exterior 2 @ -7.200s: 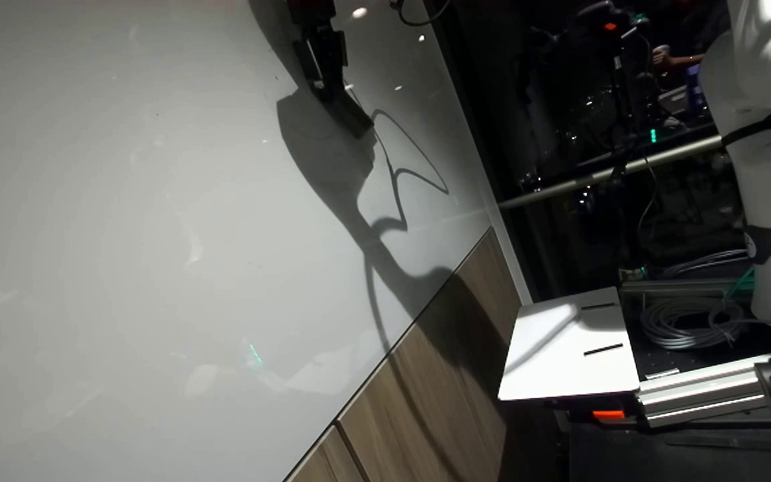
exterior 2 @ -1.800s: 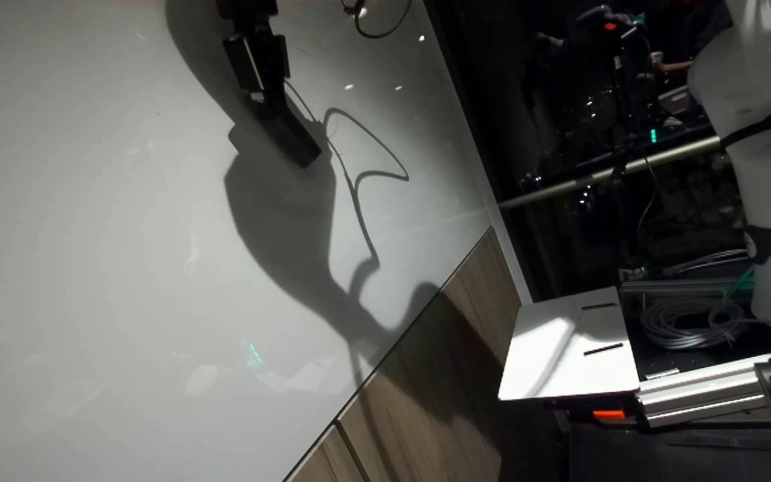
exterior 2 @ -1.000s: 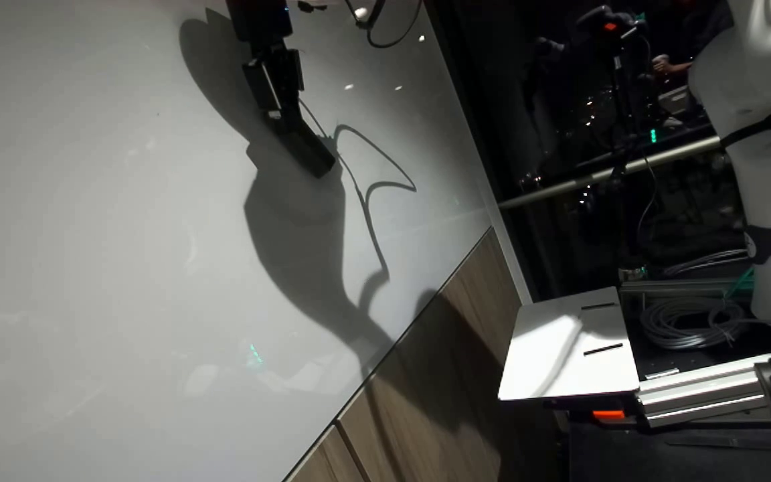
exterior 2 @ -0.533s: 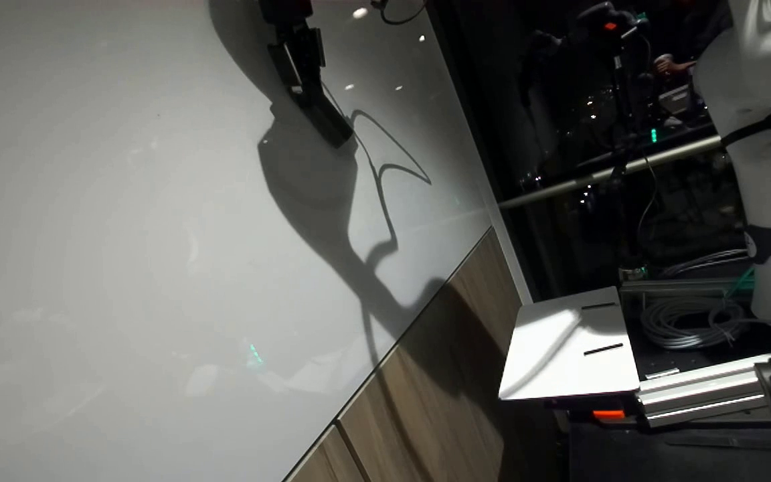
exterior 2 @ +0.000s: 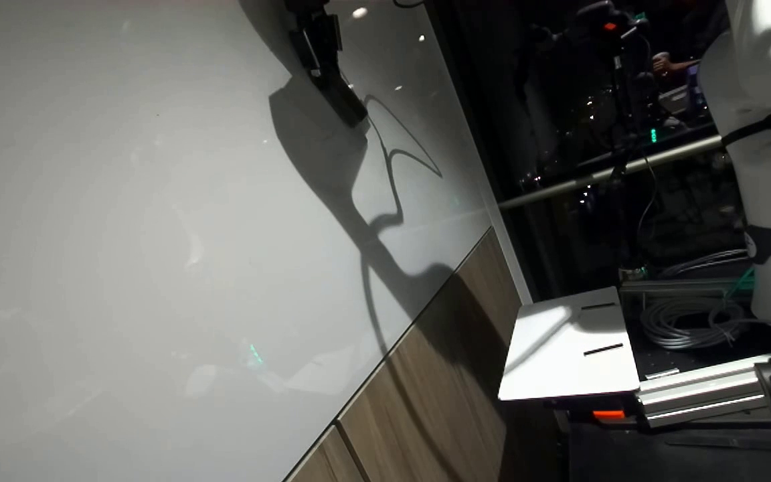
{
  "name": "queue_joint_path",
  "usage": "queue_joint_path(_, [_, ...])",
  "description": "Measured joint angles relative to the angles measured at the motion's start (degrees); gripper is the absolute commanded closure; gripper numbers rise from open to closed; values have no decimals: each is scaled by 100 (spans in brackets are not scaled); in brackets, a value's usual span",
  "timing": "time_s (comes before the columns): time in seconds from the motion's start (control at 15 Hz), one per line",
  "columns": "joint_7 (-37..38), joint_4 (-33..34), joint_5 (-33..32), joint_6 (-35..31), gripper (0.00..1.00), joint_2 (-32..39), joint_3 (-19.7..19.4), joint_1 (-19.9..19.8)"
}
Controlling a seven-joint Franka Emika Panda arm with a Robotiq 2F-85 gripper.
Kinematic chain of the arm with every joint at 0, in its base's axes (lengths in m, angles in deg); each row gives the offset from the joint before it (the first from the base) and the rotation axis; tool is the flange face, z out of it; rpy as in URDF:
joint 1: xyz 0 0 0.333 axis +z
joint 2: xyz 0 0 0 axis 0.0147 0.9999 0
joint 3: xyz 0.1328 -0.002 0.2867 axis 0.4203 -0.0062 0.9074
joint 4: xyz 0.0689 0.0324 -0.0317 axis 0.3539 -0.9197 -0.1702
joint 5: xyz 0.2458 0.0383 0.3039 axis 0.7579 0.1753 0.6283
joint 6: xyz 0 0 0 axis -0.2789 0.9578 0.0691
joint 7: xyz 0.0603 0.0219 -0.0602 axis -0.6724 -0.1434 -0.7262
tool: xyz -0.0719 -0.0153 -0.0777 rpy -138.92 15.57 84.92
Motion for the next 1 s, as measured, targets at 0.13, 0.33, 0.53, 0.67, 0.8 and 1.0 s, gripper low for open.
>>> queue_joint_path(0.13, [0,-1,-10,5,69,0,10,4])
queue_joint_path(0.33, [6,2,-26,5,69,-1,98,37])
queue_joint_path(0.53, [41,86,-50,-26,69,8,342,152])
queue_joint_path(0.67, [81,190,-88,-70,69,33,529,267])
queue_joint_path(0.8, [108,296,-189,-85,69,77,680,372])
queue_joint_path(1.0, [120,442,-347,-50,69,148,804,440])
